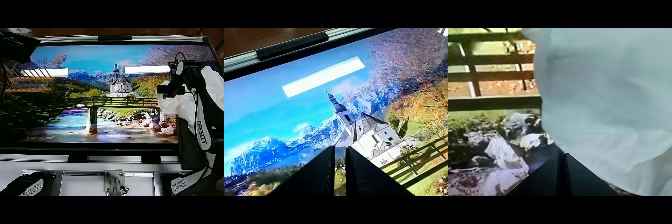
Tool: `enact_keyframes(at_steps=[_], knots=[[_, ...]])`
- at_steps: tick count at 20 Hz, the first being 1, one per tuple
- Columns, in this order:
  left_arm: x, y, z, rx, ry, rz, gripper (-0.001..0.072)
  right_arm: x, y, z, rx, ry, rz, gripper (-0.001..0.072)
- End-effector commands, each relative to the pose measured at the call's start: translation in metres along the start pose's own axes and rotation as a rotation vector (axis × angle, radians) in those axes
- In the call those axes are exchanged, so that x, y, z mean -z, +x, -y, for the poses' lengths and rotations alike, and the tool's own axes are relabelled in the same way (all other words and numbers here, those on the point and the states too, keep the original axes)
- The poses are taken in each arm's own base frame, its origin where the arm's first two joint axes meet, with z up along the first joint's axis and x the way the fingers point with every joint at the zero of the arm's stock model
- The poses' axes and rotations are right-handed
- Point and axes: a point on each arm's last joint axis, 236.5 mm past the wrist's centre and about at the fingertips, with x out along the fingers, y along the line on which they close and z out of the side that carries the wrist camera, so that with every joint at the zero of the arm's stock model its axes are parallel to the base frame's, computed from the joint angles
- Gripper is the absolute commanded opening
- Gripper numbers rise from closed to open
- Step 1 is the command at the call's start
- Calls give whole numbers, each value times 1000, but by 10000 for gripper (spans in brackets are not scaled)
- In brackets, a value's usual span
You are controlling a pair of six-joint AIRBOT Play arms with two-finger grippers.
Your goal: Fold the shirts.
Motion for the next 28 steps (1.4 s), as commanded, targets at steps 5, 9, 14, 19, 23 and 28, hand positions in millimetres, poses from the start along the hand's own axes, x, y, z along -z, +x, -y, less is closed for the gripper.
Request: enact_keyframes(at_steps=[5,9,14,19,23,28], knots=[[-5,4,-6,-18,-2,23,130,-8,-5,33,144,-177,-5,660],[-5,4,-6,-18,-2,23,131,-20,-65,61,227,-309,62,690],[-3,5,-3,-10,-2,17,131,3,-60,142,355,-213,-57,690],[-2,7,0,0,-5,12,131,8,-28,178,412,-200,-134,690],[1,11,0,2,-15,4,131,18,12,164,312,-167,-197,690],[5,17,-2,6,-20,-8,131,15,40,150,250,-71,-186,685]])
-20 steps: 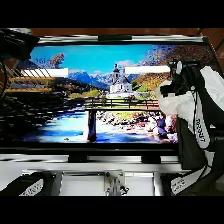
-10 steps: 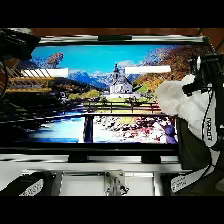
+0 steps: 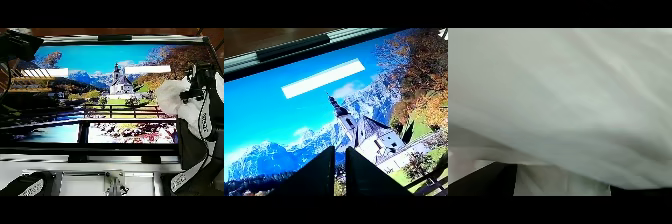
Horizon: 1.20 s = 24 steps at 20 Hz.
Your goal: Fold the shirts.
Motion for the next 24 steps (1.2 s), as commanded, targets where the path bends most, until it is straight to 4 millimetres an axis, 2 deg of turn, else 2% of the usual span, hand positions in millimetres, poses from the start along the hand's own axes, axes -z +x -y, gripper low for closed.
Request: enact_keyframes(at_steps=[1,2,3,4,5,8,10,13,15,18,21,24], knots=[[3,4,-1,3,-5,-10,131,-8,13,-11,-40,84,7,681],[4,5,-1,3,-5,-11,131,-8,15,-11,-41,98,7,652],[4,5,-1,3,-6,-11,131,-8,15,-11,-40,99,4,471],[4,5,-1,3,-6,-11,131,-8,15,-11,-39,99,4,233],[4,5,-1,3,-5,-11,131,-7,15,-11,-37,99,4,57],[4,5,-1,3,-5,-11,130,-9,2,10,56,85,19,58],[4,5,-1,3,-5,-11,131,-22,-30,41,154,104,106,57],[4,5,-1,3,-6,-11,131,-46,-95,92,255,185,303,57],[4,5,-1,3,-6,-11,131,-46,-127,124,304,264,379,57],[4,5,-1,3,-19,-11,131,-23,-146,171,407,355,400,57],[4,5,-1,2,-31,-10,130,19,-157,229,544,514,378,58],[3,5,-2,0,-31,-6,131,69,-169,284,685,672,350,58]])
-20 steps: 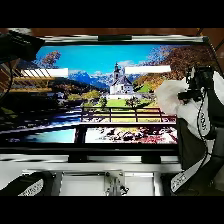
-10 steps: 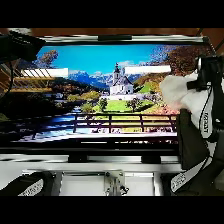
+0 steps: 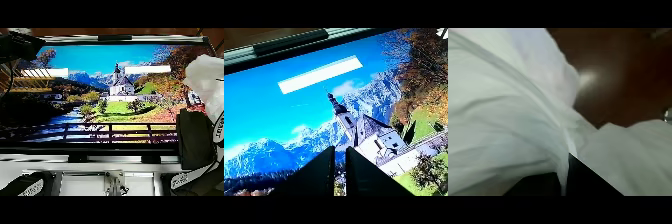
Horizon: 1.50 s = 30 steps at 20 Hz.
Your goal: Fold the shirts.
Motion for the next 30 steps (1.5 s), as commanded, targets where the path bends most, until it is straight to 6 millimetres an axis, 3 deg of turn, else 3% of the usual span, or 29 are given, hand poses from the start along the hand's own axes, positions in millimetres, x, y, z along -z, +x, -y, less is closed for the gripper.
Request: enact_keyframes(at_steps=[1,7,10,12,14,16,18,20,23,25,26,28,30], knots=[[-1,0,-1,-2,-3,5,130,17,9,91,219,147,-14,58],[-4,0,-2,-9,-21,18,131,81,27,168,385,274,-183,71],[-4,0,-2,-9,-39,17,130,110,29,185,421,307,-269,89],[-4,0,-2,-9,-39,17,131,125,35,174,364,322,-327,547],[-4,0,-2,-8,-39,16,131,135,37,156,292,320,-385,583],[-4,0,-2,-9,-38,16,131,122,32,136,207,329,-350,584],[-4,0,-2,-9,-38,16,131,93,12,129,158,398,-231,585],[-4,0,-2,-9,-38,16,130,59,-19,128,111,485,-84,584],[-4,0,-3,-10,-37,16,131,1,-73,124,56,448,161,584],[-4,0,-3,-9,-38,16,131,-31,-106,93,-43,355,278,584],[-4,0,-2,-9,-38,15,131,-42,-120,64,-130,313,305,584],[-4,0,-3,-9,-38,16,131,-54,-146,-9,-385,300,314,584],[-4,0,-3,-9,-38,15,131,-52,-168,-86,-684,320,267,582]])
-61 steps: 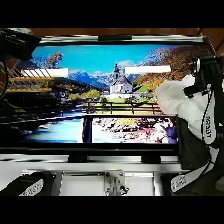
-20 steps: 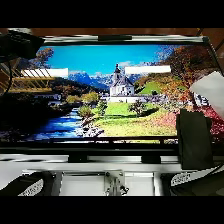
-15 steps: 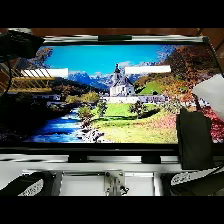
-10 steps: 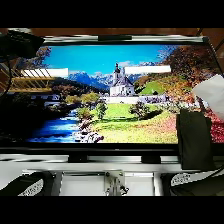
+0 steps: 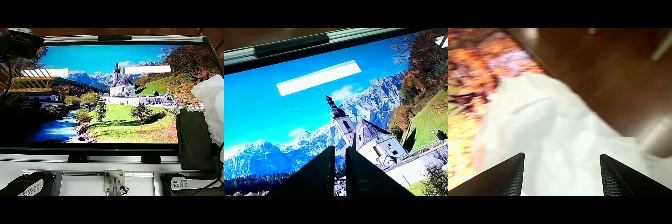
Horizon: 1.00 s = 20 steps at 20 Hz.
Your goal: Fold the shirts.
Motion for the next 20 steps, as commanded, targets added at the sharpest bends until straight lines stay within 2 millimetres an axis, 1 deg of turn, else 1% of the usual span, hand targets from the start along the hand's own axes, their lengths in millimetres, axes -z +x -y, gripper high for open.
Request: enact_keyframes(at_steps=[1,2,3,4,5,6,7,8,9,10,12,16,18,20], knots=[[0,0,0,-1,0,0,131,33,-11,-130,-450,69,-116,582],[0,0,0,0,0,0,131,59,1,-142,-467,63,-208,580],[0,0,0,0,0,-1,131,90,18,-146,-446,35,-312,580],[0,0,0,0,0,0,131,116,34,-148,-417,6,-396,580],[0,0,0,-1,0,0,131,136,51,-147,-382,-21,-454,579],[0,0,0,-1,0,0,131,151,68,-147,-351,-44,-493,517],[0,0,0,-1,0,0,131,161,84,-147,-321,-61,-509,349],[0,0,0,-1,0,0,131,168,99,-144,-285,-63,-518,74],[0,0,0,-1,0,1,131,172,113,-138,-239,-50,-516,58],[0,0,0,-1,0,1,131,177,126,-132,-195,-30,-520,58],[-1,0,-1,-3,0,4,131,191,144,-121,-159,12,-557,58],[-1,0,-1,-2,0,4,131,231,165,-106,-185,75,-694,58],[-1,0,-1,-2,0,4,131,245,173,-100,-206,88,-738,57],[-1,0,-1,-3,0,4,131,254,181,-92,-221,85,-758,58]])
